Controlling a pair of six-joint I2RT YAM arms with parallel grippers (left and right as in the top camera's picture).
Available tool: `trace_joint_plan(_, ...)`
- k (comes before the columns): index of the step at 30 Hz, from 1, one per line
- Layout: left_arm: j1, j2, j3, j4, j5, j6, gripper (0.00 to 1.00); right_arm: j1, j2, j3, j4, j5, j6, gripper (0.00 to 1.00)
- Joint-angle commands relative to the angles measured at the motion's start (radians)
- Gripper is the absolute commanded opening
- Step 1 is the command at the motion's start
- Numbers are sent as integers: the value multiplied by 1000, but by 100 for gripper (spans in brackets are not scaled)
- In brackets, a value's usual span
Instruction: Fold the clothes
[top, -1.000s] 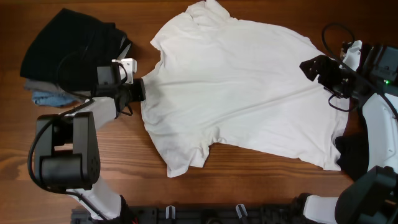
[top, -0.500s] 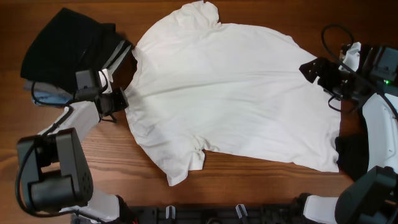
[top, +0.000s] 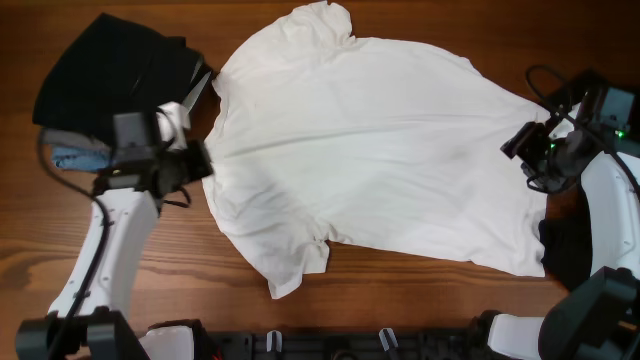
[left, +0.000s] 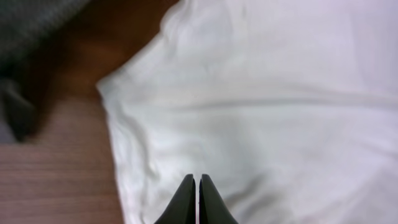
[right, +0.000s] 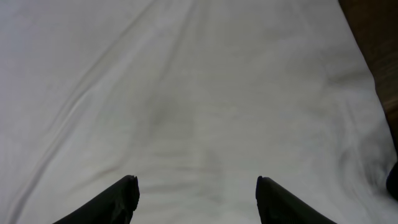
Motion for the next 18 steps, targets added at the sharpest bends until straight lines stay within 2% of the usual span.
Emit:
trace_joint_plan(1, -92, 72, -53, -59, 38, -14, 4, 2, -18, -35, -1, 36, 37, 65)
trace_joint_plan(4, -114, 131, -85, -69, -1, -114, 4, 2, -18, -35, 0, 36, 33, 65)
trace_joint_plan(7, -104, 201, -128, -15, -61, -225, 4, 2, -18, -35, -1, 36, 32, 65)
trace_joint_plan(12, -67, 312, -147, 47, -108, -313, 4, 2, -18, -35, -1, 36, 32, 65)
trace_joint_plan(16, 23, 322, -146, -48, -241, -368, 4, 2, -18, -35, 0, 48, 34, 66)
trace_joint_plan(18, 108, 312, -146, -97, -282, -376, 4, 2, -18, -35, -1, 59, 36, 72)
